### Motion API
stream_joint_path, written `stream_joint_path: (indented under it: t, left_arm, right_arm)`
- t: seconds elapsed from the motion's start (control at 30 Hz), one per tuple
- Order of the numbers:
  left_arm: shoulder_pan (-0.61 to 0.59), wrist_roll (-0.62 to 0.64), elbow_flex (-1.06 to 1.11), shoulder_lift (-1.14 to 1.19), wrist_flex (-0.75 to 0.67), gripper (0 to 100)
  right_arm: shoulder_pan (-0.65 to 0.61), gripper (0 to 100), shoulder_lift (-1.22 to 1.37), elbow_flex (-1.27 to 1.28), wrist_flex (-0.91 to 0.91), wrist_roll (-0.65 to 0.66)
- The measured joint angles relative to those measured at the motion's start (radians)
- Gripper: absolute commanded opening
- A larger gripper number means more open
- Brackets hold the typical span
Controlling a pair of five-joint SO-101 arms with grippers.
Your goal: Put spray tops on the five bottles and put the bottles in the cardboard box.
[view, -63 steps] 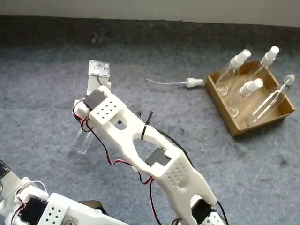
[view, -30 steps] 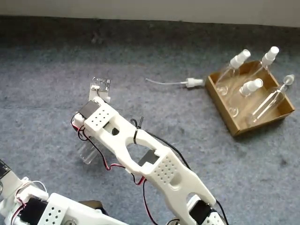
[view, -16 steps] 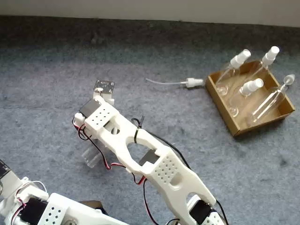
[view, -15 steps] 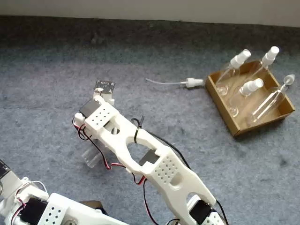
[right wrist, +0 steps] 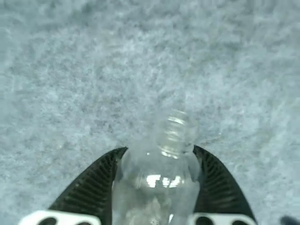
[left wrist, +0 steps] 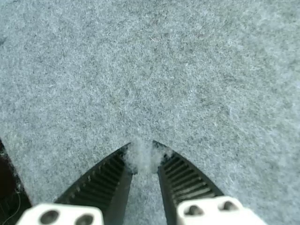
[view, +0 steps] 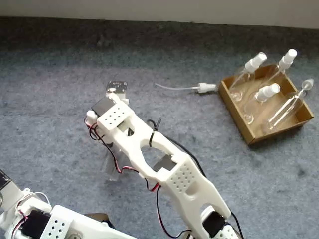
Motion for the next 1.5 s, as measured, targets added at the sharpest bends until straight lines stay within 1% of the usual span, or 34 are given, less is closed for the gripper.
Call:
stream_joint_path:
  t: [0.4, 0.6, 0.8, 0.87, 0.93, 1.07, 1.43, 1.5]
  left_arm:
    - [0.0, 0.0, 0.0, 0.0, 0.0, 1]
    - [0.0, 0.0, 0.0, 0.0, 0.0, 1]
    - [0.0, 0.0, 0.0, 0.0, 0.0, 1]
    - [0.0, 0.0, 0.0, 0.0, 0.0, 1]
    - [0.0, 0.0, 0.0, 0.0, 0.0, 1]
    - [0.0, 0.0, 0.0, 0.0, 0.0, 1]
    - [0.0, 0.0, 0.0, 0.0, 0.0, 1]
    - [0.0, 0.0, 0.0, 0.0, 0.0, 1]
  right_arm:
    - [0.17, 10.1, -0.186, 0.0, 0.147, 0.391]
    - [0.288, 10.1, -0.301, 0.0, 0.167, 0.632]
    - [0.417, 10.1, -0.39, 0.002, 0.183, 0.924]
    - [0.465, 10.1, -0.399, 0.002, 0.183, 0.984]
    - [0.502, 10.1, -0.414, 0.002, 0.183, 1.008]
    - [0.543, 10.1, -0.499, 0.002, 0.183, 1.016]
    - [0.551, 10.1, -1.002, 0.003, 0.184, 1.019]
    - [0.551, 10.1, -1.094, 0.035, 0.184, 1.019]
